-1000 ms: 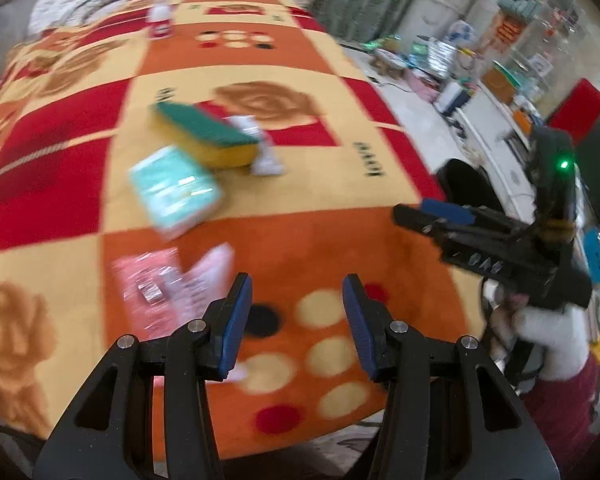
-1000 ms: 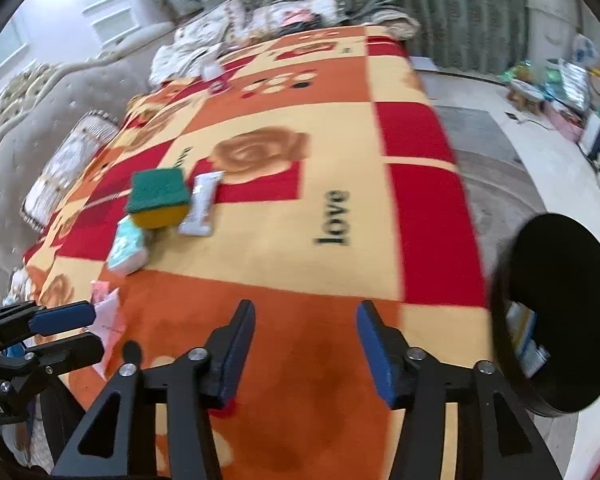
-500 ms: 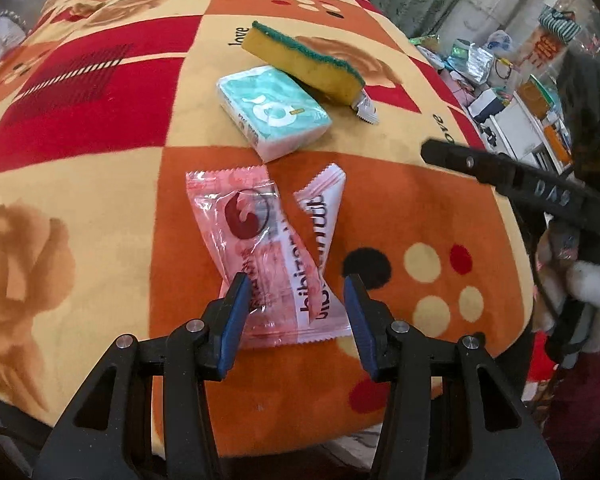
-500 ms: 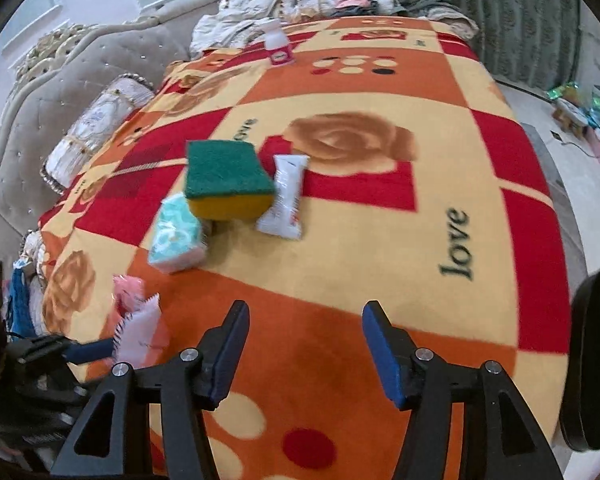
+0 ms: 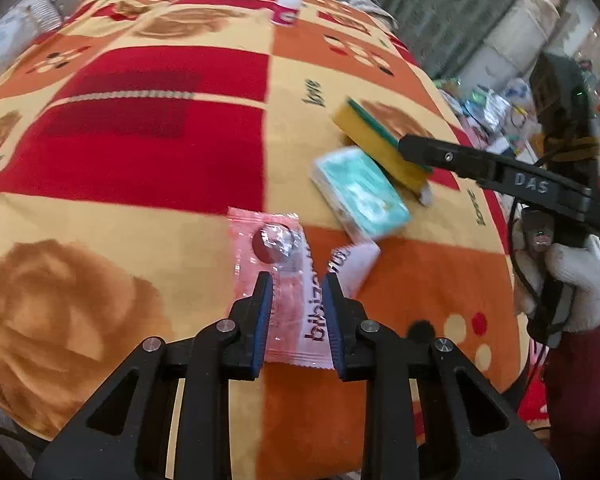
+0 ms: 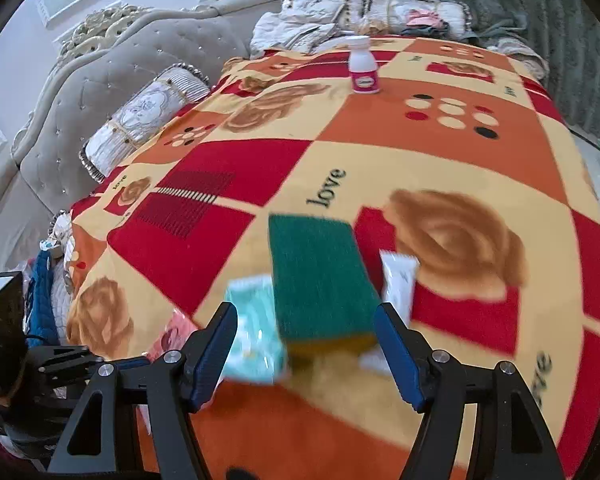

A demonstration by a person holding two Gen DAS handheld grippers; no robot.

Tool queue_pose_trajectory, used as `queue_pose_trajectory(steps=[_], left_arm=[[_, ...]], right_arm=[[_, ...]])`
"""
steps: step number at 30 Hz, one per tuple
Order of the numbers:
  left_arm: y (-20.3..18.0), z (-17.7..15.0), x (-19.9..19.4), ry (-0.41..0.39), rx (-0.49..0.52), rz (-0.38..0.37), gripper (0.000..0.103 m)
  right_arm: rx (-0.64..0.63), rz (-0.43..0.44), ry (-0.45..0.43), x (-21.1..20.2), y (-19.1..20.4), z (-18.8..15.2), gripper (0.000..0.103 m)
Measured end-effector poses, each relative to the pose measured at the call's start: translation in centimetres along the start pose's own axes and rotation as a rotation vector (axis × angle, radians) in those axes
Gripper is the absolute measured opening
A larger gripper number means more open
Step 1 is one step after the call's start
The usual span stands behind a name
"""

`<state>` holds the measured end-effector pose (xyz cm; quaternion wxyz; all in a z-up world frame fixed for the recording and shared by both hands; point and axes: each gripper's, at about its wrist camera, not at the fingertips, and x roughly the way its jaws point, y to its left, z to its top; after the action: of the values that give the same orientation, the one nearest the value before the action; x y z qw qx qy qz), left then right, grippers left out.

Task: Collect trash
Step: 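Grasp the pink snack packet with the left gripper while the right grasps the green sponge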

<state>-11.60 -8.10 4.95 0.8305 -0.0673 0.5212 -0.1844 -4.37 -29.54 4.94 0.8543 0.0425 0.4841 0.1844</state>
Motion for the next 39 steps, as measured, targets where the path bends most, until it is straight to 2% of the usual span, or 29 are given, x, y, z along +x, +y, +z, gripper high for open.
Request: queue_pose_trajectory(steps=[4,9,10,11,12,13,14,20,22,26,27,29,36,39], left_arm=[[1.3,0.5,-0.3,-0.005,-0.031,0.004,0.023],[0.6,-0.1,0.9,0.061,-0.006,-0.062,0.024],[0.4,-0.2,1.1,0.073,0.002,-0.077,0.025],[0.2,-0.4,1.2,0.08,0.009,-0.085,0.031],[0.0,-0.5,1.3,0.084,0.018,-0.09,0.041],[-0.1,-0.6,1.4,0.083,0.023,-0.093,0.046],[-0.3,-0.6,1.6,0.084,0.027,-0.092,0.05],[-1.8,-1.2,2.3,0.1,0.107,-0.031,0.05],[-1.9,-1.3,1.7,0.096,0.118,-0.034,0.05],[-0.8,-1.2,-0.2,0.064,0.083,-0.053,0.052],[-0.5,-1.3,-0.7,0.055,0.085,-0.045,0.057],[-0.1,-1.7,-1.1,0.054,0.085,-0.033,0.061],[-0.4,-3.0,1.4,0.113,0.156,-0.028,0.062],[-1.3,-2.9,1.8,0.093,0.202,-0.006,0.064]], right_arm=[[-0.027,0.007,0.044,2.5,-0.3,1.4,0.07],[-0.007,0.018,0.109,5.3,-1.2,1.8,0.07],[0.001,0.024,0.116,5.6,-1.3,1.7,0.07],[0.009,0.034,0.113,5.8,-1.4,1.5,0.07],[0.013,0.035,0.103,5.7,-1.4,1.4,0.07],[0.019,0.032,0.089,5.3,-1.4,1.3,0.061],[0.021,0.036,0.083,5.1,-1.3,1.3,0.06],[-0.01,0.023,-0.011,0.7,-0.1,0.8,0.059],[-0.005,0.025,-0.038,-0.9,0.0,0.5,0.06],[-0.018,0.005,-0.057,-2.8,0.4,-0.7,0.06],[-0.018,0.004,-0.059,-3.3,0.4,-1.2,0.06],[-0.014,0.001,-0.059,-3.8,0.3,-1.8,0.06],[0.011,0.019,-0.06,-4.5,0.4,-3.3,0.06],[0.001,0.018,-0.052,-4.6,0.8,-3.6,0.06]])
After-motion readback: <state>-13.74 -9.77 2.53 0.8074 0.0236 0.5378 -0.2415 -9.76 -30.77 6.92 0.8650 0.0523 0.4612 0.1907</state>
